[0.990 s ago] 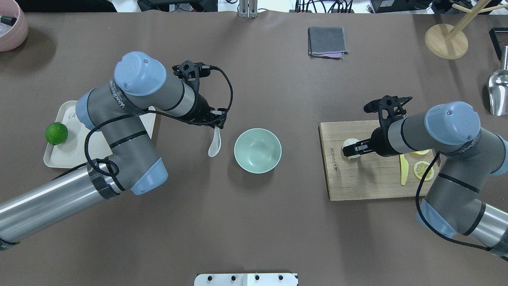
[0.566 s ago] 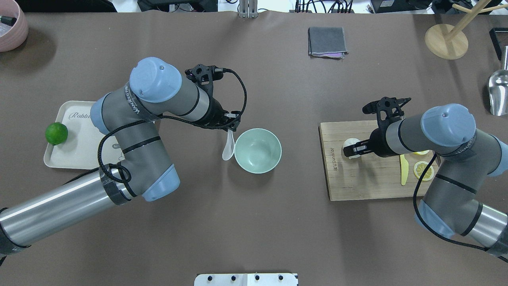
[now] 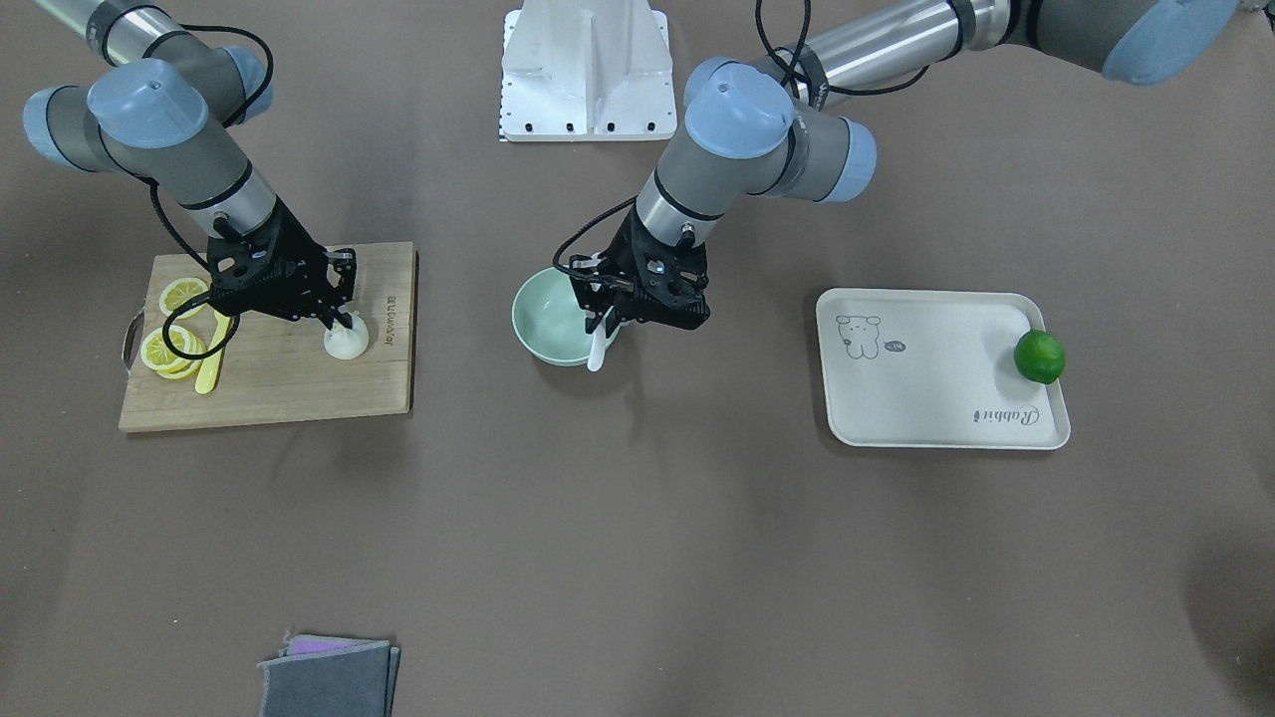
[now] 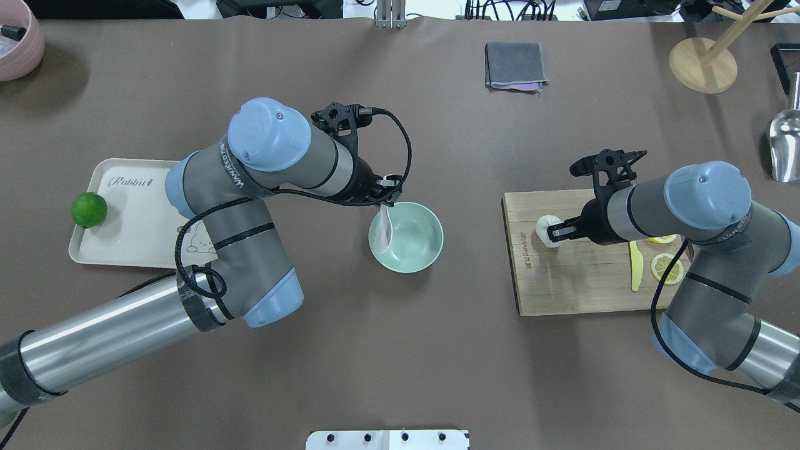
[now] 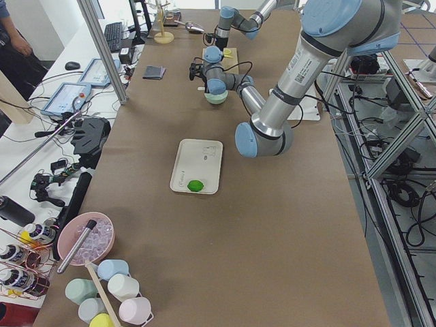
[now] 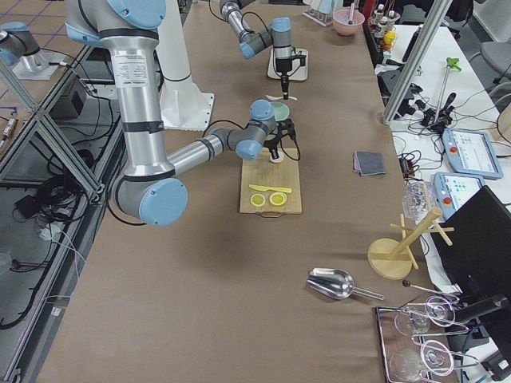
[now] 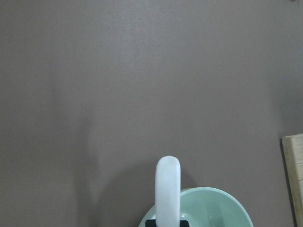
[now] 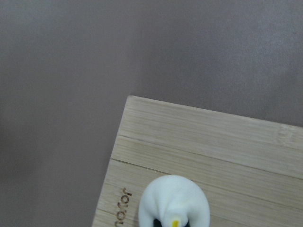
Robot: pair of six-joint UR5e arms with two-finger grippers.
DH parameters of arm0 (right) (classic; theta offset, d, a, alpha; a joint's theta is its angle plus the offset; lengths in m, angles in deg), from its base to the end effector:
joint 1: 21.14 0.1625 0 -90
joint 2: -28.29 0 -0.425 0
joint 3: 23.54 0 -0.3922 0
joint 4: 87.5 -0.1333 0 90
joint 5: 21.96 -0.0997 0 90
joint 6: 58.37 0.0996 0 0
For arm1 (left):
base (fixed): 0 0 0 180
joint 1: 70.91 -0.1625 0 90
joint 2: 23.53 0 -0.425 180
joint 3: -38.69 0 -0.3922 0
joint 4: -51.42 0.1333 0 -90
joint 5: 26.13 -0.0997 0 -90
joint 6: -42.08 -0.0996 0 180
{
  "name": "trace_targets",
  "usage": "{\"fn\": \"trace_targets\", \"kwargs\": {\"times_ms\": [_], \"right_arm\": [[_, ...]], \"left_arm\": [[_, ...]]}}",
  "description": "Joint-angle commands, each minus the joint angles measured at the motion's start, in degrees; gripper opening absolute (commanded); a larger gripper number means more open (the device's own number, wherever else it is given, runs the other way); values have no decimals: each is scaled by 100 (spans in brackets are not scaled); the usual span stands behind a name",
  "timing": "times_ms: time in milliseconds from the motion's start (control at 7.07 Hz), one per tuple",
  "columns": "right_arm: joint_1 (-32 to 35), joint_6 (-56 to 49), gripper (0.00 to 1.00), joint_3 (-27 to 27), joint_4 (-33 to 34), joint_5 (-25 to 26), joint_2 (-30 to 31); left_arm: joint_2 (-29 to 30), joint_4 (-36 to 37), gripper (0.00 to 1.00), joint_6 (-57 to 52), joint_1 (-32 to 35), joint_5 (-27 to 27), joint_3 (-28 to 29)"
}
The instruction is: Put spoon and bun in bowl
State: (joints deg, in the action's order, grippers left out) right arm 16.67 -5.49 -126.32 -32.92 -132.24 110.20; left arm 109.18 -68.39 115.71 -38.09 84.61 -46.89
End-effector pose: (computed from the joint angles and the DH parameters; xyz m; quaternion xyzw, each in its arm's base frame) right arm -0.3813 -0.4209 0.4125 0.1592 -0.4630 -0.0778 0.8685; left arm 0.5517 -0.4725 0.1740 0.0936 0.5629 -0.0168 0.8211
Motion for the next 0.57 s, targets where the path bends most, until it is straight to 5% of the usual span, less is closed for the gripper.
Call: {"fn": "trace_targets", "kwargs": {"times_ms": [0, 283, 424], "right_arm": [[86, 20, 0, -49, 0, -37, -200], [86, 239, 0, -41, 9, -37, -472], [86, 327, 0, -49, 0, -37, -526]], "left_arm": [[61, -24, 0, 81, -353, -507, 49], [123, -33, 0, 168, -643, -789, 58], [131, -33, 49, 160, -767, -956, 50]]}}
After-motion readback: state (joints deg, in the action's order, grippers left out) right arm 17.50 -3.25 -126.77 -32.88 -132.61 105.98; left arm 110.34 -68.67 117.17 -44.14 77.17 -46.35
